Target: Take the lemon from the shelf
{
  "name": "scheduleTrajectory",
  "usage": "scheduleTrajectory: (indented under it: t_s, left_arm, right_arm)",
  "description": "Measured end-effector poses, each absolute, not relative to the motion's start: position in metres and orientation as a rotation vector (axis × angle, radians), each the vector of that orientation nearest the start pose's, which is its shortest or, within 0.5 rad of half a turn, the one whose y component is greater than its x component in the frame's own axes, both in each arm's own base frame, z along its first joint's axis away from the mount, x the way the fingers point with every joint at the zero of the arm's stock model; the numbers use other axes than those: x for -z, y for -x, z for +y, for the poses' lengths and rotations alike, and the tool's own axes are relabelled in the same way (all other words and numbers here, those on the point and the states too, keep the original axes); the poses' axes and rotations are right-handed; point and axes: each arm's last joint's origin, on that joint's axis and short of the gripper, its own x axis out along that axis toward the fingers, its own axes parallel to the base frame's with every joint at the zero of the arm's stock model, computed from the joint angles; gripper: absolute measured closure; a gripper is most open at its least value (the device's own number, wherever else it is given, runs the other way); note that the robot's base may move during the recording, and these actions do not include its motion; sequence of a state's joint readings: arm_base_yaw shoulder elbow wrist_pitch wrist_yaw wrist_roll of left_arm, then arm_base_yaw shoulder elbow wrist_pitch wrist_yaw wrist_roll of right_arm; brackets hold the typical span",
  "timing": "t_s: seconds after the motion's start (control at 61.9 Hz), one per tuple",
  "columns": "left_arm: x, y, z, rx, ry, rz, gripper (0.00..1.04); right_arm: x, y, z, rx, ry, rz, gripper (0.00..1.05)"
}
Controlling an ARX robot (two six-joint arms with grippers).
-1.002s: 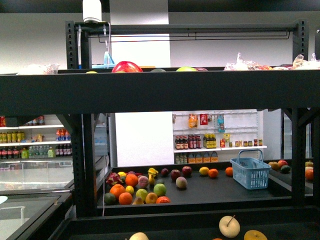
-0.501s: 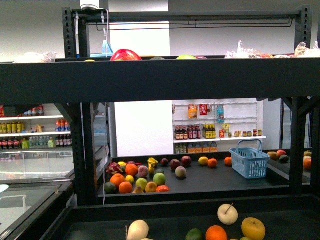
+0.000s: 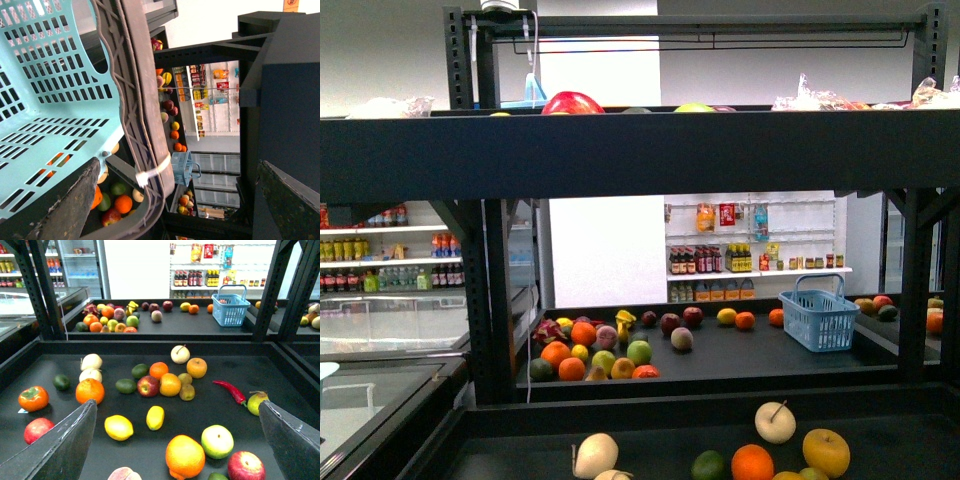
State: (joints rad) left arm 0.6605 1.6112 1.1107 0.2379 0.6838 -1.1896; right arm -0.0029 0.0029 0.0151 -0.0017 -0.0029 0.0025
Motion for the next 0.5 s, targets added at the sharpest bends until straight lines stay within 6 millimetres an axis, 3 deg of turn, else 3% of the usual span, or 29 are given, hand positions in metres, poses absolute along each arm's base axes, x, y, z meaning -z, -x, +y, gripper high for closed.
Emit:
scheduleTrajectory:
  t_s: [0.242, 0.501]
  left_arm:
    - [-0.27, -0.33, 0.224, -0.094, 1.423, 0.161, 0.08]
    - [-0.262, -0.357, 0.226, -0.108, 1.468, 0.142, 0.08]
  right_arm:
    - [-0.168, -0.097, 0.0, 0.0, -0.002, -0.01, 0.07]
    - [-0.168, -0.097, 0.0, 0.0, -0.002, -0.01, 0.07]
